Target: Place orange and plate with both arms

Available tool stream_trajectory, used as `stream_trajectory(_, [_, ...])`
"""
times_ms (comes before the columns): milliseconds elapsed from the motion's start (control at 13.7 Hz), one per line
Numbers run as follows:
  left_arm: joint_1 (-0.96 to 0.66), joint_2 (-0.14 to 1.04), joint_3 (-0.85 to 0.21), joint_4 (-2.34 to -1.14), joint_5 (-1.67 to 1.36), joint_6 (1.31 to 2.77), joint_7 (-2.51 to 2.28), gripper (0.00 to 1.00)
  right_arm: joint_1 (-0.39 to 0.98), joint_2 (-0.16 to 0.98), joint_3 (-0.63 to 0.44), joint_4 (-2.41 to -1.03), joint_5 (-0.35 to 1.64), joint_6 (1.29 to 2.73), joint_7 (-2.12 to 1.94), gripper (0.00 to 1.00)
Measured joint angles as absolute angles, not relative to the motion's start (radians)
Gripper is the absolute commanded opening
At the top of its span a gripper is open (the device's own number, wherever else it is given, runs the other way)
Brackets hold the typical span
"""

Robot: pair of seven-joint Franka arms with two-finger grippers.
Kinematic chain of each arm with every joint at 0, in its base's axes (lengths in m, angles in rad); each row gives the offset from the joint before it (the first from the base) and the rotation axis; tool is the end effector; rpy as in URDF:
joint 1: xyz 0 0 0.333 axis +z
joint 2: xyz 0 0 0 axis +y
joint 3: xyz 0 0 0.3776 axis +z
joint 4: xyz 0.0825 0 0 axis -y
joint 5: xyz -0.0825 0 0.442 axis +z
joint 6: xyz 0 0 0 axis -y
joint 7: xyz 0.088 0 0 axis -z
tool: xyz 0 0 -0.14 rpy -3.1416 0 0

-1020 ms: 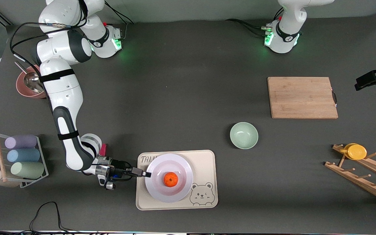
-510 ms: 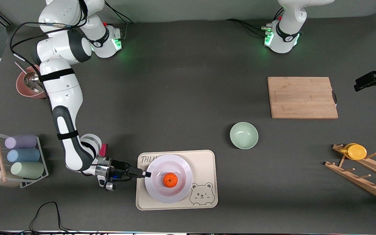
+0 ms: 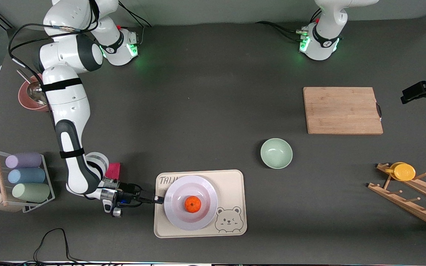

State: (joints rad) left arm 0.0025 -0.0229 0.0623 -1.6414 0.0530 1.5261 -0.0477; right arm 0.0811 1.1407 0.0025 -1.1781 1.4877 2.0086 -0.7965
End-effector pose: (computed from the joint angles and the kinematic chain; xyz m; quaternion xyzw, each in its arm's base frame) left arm 0.5922 0.0465 0.6264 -0.9970 -0.0561 0.0464 0.0254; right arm 0.8444 0.1596 0.0755 -0.8183 0.0334 -0.0897 0.5668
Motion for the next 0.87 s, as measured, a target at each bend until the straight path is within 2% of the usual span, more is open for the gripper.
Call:
stream_trajectory(146, [-0.005, -0.021, 0.059, -1.642, 0.053, 1.545, -0.087, 1.0, 0.08, 1.094, -0.005, -1.179, 1.433, 2.008, -0.701, 0.5])
stream_trajectory(291, [-0.006, -0.02, 0.059, -1.642, 0.053, 1.547, -0.104, 1.0, 0.073, 0.989, -0.009, -1.213, 1.347, 2.006, -0.57, 0.5])
stream_trajectory(656, [-0.007, -0.017, 0.059, -1.643, 0.054, 1.548, -0.106, 1.0, 0.068, 0.691, -0.035, -1.422, 1.095, 2.003, -0.358, 0.55])
stream_trajectory(728, [-0.007, -0.017, 0.06, -1.642, 0.054, 1.547, -0.106, 1.0, 0.062, 0.626, -0.035, -1.46, 1.0, 1.999, -0.3, 0.58])
stream_trajectory(874, [-0.006, -0.017, 0.063, -1.642, 0.054, 1.547, -0.106, 1.0, 0.043, 0.491, -0.037, -1.523, 0.797, 1.937, -0.179, 0.73])
